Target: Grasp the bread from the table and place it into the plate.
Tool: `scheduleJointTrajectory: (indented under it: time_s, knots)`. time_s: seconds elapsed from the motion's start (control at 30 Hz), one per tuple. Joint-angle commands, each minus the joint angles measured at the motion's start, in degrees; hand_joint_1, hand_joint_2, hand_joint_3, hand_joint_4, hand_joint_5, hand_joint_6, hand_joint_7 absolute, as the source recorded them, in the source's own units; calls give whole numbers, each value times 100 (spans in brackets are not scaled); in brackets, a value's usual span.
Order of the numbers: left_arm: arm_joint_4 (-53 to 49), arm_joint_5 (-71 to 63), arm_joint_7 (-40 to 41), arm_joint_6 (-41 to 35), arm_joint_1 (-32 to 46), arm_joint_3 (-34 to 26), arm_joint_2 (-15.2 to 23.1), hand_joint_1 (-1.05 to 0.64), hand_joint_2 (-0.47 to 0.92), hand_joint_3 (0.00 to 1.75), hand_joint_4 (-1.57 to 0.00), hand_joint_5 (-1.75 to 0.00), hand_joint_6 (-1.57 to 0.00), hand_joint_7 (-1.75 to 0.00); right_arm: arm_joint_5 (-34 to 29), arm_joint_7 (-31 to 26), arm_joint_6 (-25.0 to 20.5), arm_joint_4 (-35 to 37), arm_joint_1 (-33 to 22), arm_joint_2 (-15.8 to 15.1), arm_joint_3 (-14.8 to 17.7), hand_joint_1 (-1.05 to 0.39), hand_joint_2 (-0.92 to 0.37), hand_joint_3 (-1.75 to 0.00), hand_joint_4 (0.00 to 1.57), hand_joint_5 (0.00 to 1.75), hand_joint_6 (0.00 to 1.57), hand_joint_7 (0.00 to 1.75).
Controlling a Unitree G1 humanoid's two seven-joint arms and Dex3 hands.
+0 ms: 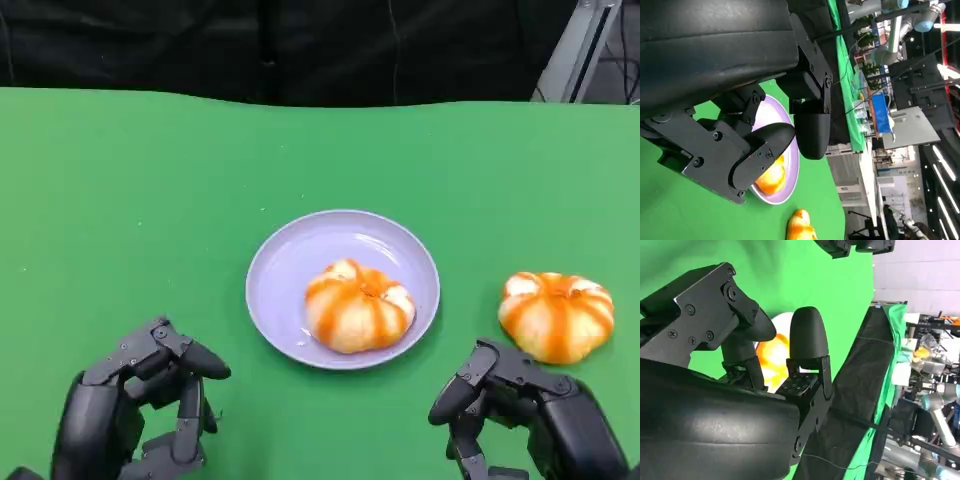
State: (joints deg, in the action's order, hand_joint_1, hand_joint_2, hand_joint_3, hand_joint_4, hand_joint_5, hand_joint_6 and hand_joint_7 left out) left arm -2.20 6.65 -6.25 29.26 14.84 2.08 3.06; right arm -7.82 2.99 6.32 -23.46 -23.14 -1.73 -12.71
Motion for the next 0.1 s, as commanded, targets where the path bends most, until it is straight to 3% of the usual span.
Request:
scheduleJointTrajectory:
  time_s: [0.03, 0.1]
  knots:
    - [-90, -132, -40, 103, 0, -62, 16, -18, 41, 135, -87, -170, -83, -149, 38, 6, 54, 25, -42, -69, 48, 3, -43, -128, 71, 165, 74, 137]
    - [-87, -140, -51, 74, 5, -48, 2, -18, 41, 136, -86, -170, -83, -149, 54, 4, 25, 15, -42, -57, 55, 4, -43, -128, 72, 165, 74, 137]
